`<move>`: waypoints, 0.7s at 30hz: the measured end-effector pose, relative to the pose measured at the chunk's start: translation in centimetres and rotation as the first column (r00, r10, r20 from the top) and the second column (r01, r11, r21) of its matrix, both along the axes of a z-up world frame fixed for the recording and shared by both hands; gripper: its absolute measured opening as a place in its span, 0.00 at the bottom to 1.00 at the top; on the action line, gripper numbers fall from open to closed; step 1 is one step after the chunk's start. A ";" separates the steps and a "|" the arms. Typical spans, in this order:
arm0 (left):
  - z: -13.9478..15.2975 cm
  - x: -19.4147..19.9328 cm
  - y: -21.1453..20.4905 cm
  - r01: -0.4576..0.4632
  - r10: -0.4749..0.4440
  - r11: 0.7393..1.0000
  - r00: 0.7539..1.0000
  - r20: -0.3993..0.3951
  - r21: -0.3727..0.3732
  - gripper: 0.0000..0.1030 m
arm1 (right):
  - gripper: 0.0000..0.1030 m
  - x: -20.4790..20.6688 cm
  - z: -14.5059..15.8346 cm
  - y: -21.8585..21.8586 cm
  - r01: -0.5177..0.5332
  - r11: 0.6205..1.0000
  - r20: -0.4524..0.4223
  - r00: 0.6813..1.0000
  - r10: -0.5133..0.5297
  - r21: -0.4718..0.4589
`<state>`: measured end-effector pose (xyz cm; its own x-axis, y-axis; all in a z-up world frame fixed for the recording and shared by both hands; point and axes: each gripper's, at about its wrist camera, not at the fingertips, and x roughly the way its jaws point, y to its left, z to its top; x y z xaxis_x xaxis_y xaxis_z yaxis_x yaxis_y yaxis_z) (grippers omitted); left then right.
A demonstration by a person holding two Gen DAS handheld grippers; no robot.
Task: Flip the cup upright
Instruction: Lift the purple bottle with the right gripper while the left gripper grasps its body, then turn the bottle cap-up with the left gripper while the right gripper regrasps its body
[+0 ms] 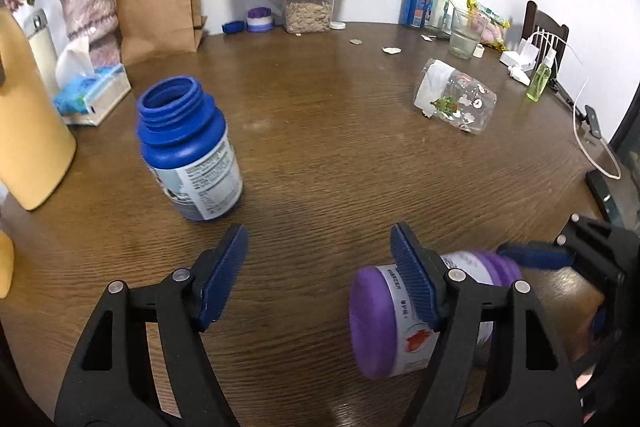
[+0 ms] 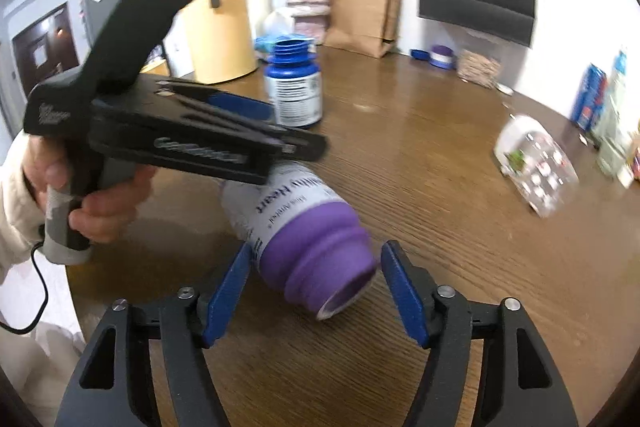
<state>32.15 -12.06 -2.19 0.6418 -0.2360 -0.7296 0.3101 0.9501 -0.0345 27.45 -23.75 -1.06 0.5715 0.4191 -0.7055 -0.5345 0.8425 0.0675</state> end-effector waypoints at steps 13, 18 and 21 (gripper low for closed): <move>0.7 -0.2 -2.6 0.237 -0.236 0.971 0.968 -0.088 0.005 0.98 | 0.71 1.2 -0.4 -5.0 0.248 0.967 -0.080 0.967 -0.243 0.054; -1.5 0.9 -5.0 0.319 -0.303 0.947 0.927 -0.223 0.039 0.78 | 0.71 1.4 0.1 -8.4 0.355 0.926 -0.124 0.932 -0.340 0.129; -2.1 2.0 -5.1 0.306 -0.287 0.952 0.913 -0.289 0.021 0.65 | 0.71 1.1 0.5 -9.1 0.365 0.920 -0.122 0.929 -0.350 0.140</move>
<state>34.16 -17.18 -4.31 0.3175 -0.3307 -0.8887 0.5645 0.8190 -0.1031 28.59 -32.87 -0.60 0.6394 0.3092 -0.7040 -0.1848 0.9505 0.2497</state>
